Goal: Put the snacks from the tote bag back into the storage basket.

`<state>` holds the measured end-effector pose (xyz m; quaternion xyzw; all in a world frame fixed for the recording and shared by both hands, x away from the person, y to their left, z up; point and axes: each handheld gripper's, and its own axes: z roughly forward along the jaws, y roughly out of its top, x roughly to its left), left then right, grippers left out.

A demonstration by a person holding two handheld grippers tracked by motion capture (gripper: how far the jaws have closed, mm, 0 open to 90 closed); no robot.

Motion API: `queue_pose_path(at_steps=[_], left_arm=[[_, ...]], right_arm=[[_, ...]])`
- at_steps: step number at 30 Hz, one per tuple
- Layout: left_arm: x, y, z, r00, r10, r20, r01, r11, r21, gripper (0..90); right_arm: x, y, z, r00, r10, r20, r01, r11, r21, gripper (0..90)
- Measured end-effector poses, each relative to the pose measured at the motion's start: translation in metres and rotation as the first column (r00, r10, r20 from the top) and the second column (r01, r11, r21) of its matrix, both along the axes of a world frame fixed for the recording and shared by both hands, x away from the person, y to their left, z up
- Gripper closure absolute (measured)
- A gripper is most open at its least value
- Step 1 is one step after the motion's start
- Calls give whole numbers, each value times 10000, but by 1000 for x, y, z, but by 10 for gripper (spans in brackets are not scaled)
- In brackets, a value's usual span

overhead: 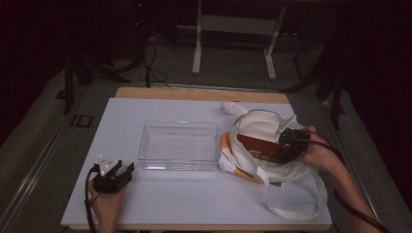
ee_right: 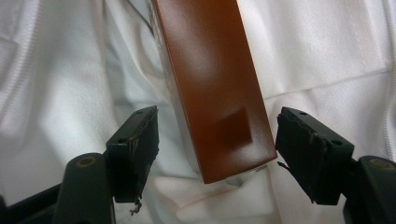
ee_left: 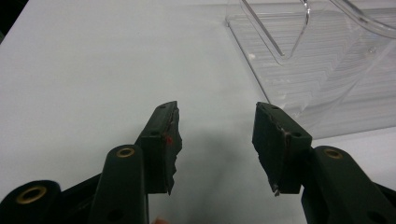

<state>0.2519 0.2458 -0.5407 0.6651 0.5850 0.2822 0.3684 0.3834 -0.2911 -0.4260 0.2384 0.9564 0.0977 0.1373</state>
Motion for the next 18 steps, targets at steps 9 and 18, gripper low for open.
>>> queue_pose_path(at_steps=[9, 18], left_arm=[[0, 0, 0, 10000, 0, 2, 0, 10000, -8, 514], [0, 0, 0, 10000, -8, -1, 8, 10000, -8, 514]], right_arm=[[5, 4, -5, 9996, 147, -249, -157, 9990, -416, 281], [13, 5, -14, 9984, 87, -564, -133, 9965, -821, 263]])
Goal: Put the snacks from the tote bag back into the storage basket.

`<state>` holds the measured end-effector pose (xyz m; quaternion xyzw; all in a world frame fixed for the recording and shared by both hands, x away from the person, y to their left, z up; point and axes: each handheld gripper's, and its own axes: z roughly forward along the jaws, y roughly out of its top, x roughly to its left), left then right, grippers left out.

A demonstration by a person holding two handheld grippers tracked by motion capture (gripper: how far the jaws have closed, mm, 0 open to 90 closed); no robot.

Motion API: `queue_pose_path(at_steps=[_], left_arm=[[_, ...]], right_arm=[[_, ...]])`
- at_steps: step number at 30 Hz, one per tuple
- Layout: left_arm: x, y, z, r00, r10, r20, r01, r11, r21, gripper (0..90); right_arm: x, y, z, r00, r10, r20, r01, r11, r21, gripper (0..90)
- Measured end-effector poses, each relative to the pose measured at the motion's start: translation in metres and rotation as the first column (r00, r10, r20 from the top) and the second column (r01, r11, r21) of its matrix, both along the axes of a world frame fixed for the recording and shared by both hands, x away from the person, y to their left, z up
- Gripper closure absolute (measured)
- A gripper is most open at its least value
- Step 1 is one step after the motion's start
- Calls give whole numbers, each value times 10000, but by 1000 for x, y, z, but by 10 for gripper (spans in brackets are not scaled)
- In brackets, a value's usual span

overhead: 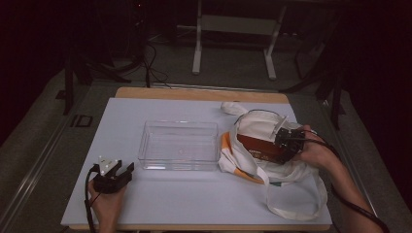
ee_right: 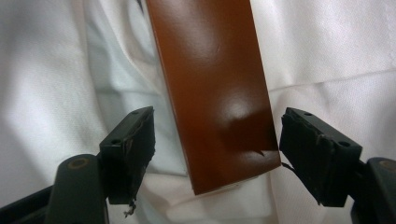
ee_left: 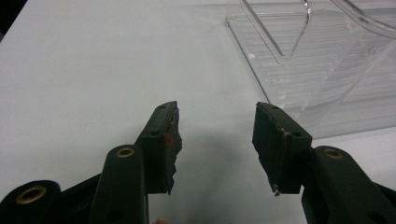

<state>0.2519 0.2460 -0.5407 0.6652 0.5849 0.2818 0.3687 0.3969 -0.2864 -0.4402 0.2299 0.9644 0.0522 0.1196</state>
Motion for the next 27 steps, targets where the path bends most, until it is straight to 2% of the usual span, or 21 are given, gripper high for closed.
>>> queue_pose_path(at_steps=[6, 11, 13, 16, 17, 21, 27], left_arm=[[0, 0, 0, 10000, 0, 0, 0, 10000, -6, 514], [0, 0, 0, 10000, -6, 2, 6, 10000, -19, 514], [0, 0, 0, 10000, -9, 11, 9, 10000, -31, 514], [0, 0, 0, 10000, -9, 13, 9, 10000, -34, 513], [0, 0, 0, 10000, -11, 20, 11, 10000, -37, 513], [0, 0, 0, 10000, -8, 9, 9, 10000, -30, 512], [0, 0, 0, 10000, -5, 3, 5, 10000, -9, 511]], right_arm=[[6, 1, -5, 9995, 71, -323, -74, 9999, -92, 255], [14, 2, -11, 9979, 99, -633, -134, 9984, -551, 255], [16, 3, -14, 9965, 79, -837, -128, 9983, -575, 271], [18, 3, -18, 9916, 255, -1266, -336, 9975, -627, 295], [19, 4, -19, 9904, 339, -1339, -429, 9969, -652, 332], [19, 3, -16, 9829, 597, -1743, -686, 9966, -452, 400], [14, 4, -14, 9691, 752, -2350, -857, 9957, -350, 416]])
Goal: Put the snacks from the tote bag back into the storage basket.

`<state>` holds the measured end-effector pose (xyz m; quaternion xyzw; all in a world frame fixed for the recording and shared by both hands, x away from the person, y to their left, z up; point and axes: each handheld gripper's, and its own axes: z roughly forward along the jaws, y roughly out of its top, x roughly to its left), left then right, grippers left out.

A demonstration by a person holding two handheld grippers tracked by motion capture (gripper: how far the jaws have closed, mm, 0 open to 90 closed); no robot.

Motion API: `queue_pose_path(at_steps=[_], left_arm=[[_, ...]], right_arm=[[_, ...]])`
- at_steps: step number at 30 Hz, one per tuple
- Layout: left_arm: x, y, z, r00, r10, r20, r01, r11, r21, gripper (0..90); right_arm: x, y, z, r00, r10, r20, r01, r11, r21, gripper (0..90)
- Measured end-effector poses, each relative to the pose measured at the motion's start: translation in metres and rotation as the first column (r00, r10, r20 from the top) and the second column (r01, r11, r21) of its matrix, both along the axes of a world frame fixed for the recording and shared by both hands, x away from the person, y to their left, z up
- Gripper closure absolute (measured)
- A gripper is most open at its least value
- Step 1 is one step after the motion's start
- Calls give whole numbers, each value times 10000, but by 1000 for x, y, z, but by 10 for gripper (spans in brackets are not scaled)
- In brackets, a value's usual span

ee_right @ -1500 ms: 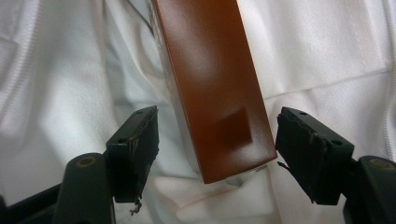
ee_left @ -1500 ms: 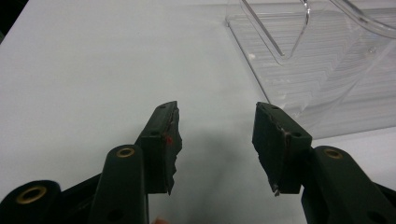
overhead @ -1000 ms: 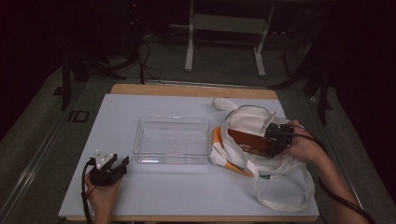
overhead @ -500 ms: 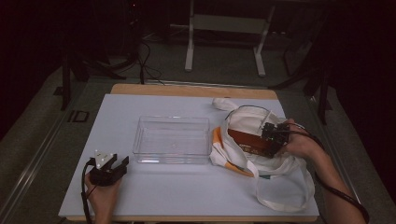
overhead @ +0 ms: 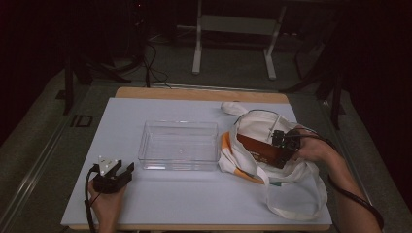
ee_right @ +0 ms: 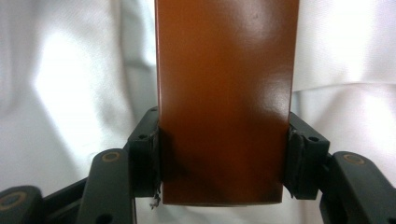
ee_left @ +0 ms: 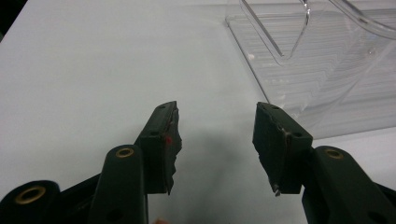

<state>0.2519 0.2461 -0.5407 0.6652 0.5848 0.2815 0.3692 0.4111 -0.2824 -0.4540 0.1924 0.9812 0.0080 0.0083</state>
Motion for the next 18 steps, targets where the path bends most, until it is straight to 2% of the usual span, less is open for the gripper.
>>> queue_pose_path(at_steps=[3, 9, 12, 18], left_arm=[[0, 0, 0, 10000, 4, 5, -4, 10000, 3, 511], [0, 0, 0, 10000, 3, 18, -3, 10000, -18, 510], [0, 0, 0, 10000, -4, 17, 5, 10000, -21, 510], [0, 0, 0, 10000, -8, 27, 8, 10000, -21, 510]], right_arm=[[1, 1, -2, 9999, -34, -125, 33, 9999, -114, 408], [7, 7, -10, 9985, -40, -544, 2, 9976, -691, 393], [10, 9, -13, 9972, -86, -745, 30, 9971, -761, 397], [11, 10, -18, 9961, -197, -856, 127, 9966, -813, 399]])
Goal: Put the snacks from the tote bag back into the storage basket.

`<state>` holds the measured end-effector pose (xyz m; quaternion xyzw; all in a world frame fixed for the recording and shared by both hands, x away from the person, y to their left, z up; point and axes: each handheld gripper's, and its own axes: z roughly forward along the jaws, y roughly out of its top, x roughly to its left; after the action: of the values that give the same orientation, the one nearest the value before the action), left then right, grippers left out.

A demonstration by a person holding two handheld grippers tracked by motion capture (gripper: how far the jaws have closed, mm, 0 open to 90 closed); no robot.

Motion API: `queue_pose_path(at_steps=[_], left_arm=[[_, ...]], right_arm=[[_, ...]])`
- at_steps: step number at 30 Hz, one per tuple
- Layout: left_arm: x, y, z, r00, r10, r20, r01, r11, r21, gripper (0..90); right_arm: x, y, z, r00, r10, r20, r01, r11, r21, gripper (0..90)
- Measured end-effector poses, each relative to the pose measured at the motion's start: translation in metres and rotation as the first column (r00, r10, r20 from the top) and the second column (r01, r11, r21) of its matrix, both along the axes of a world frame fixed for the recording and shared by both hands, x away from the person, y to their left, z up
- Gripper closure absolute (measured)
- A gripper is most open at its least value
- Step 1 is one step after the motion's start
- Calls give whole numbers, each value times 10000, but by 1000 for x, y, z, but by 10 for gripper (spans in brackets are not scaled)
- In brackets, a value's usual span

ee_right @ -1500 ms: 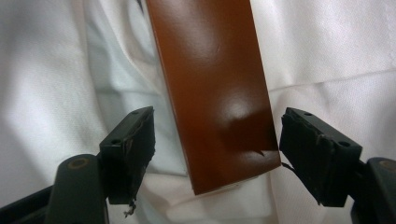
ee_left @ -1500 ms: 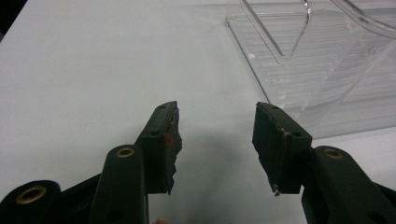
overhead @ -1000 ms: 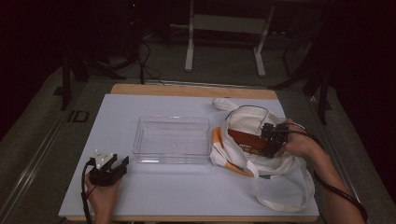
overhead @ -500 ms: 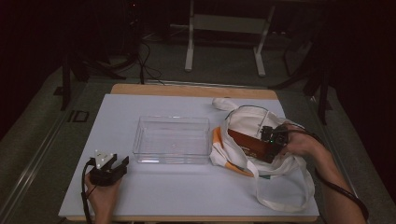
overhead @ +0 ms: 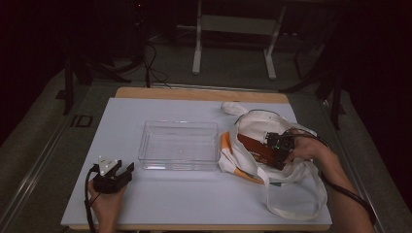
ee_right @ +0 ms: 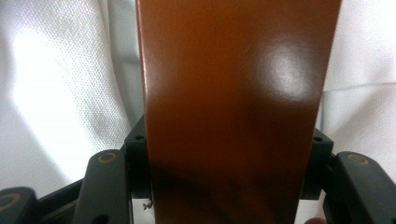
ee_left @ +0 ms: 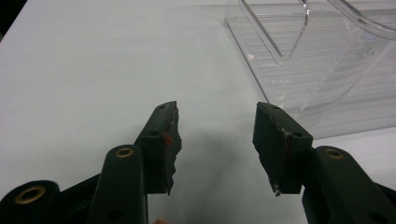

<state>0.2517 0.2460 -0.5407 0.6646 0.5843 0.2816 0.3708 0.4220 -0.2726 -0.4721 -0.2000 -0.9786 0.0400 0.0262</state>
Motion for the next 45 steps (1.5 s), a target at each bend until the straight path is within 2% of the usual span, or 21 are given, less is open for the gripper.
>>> queue_pose_path(at_steps=[7, 15, 25, 28, 34, 45], left_arm=[[0, 0, 0, 10000, 6, -5, -6, 10000, 2, 510], [0, 0, 0, 10000, 8, 0, -8, 10000, 0, 510], [0, 0, 0, 10000, 11, -9, -11, 10000, 1, 509], [0, 0, 0, 10000, 16, -4, -16, 10000, 1, 510], [0, 0, 0, 10000, 17, -1, -17, 10000, 5, 509], [0, 0, 0, 10000, 23, 9, -23, 10000, 5, 509]], right_arm=[[-1, -3, 0, 10000, 11, -58, -9, 9997, 264, 425], [-1, -7, 2, 9999, -96, 142, 93, 9998, 194, 414], [-3, -5, 3, 9992, 165, 353, -168, 9998, 93, 428], [-3, -6, 4, 9995, 242, 188, -246, 9995, 208, 432], [-5, -10, 9, 9998, 156, 144, -163, 9988, 467, 436], [-7, -22, 22, 9993, -60, 363, 32, 9970, 768, 436]])
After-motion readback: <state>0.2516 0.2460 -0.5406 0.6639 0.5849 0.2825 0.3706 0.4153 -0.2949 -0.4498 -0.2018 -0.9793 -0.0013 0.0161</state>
